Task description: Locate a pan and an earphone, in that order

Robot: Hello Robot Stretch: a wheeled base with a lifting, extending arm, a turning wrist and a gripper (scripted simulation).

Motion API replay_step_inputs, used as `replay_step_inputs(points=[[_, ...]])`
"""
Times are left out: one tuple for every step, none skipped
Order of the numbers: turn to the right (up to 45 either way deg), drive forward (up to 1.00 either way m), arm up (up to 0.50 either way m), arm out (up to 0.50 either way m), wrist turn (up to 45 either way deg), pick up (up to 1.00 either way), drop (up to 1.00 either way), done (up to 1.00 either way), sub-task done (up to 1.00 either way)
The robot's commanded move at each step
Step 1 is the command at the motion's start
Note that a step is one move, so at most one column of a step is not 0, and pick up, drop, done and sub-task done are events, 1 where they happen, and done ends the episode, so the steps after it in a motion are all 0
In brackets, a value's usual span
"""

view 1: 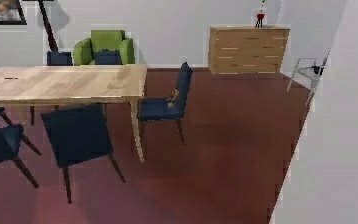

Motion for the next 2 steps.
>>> replay_step_inputs(points=[[0.0,1.0,0.0,0.0,0.0,0.0,0.0,0.0,0.0],[12.0,0.0,0.0,0.0,0.0,0.0,0.0,0.0,0.0]])
